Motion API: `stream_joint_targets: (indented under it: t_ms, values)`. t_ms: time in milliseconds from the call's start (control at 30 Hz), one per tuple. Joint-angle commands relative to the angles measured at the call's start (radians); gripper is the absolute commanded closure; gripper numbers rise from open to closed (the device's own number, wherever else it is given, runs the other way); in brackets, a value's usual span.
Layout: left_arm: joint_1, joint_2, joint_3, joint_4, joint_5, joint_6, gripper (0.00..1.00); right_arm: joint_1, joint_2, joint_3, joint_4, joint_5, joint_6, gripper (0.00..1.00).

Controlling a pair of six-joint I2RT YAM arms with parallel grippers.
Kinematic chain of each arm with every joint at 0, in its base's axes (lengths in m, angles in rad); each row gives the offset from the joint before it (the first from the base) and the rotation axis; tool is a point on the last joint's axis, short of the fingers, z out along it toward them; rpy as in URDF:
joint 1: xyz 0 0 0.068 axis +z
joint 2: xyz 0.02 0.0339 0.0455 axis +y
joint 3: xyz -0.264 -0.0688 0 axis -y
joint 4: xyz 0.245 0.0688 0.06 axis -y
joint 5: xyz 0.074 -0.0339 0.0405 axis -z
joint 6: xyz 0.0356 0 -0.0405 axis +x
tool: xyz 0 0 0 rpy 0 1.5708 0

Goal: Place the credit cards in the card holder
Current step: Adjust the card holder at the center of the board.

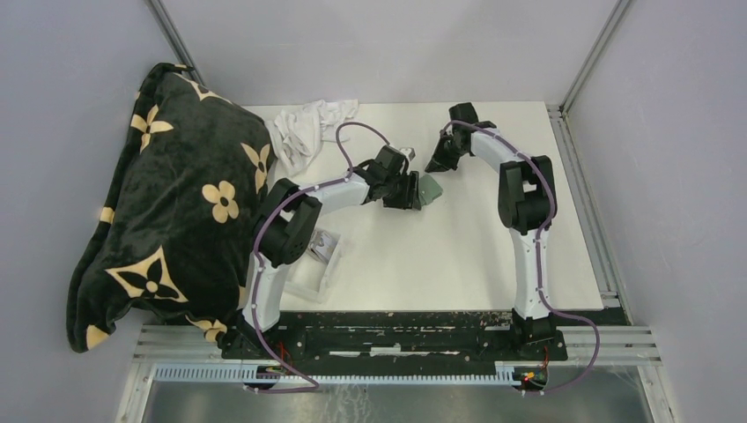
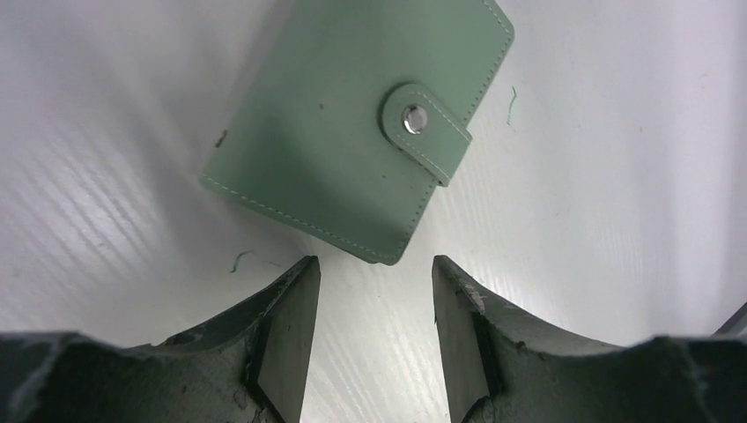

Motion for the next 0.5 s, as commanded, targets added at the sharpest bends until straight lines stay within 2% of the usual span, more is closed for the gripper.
stream_joint_targets:
  t_ms: [0, 233, 467]
  values:
    - [-0.021, -0.062, -0.006, -0.034, 0.029, 0.023, 0.42, 0.009, 0.017, 0.087, -0.022, -0.010, -0.004, 0.85]
    - [-0.015, -0.150, 0.053, -0.123, -0.139, 0.072, 0.38, 0.007, -0.101, 0.026, -0.007, 0.105, -0.045, 0.78]
    - [0.023, -0.162, 0.118, -0.129, -0.266, 0.094, 0.33, 0.010, -0.268, -0.137, -0.001, 0.233, -0.126, 0.75]
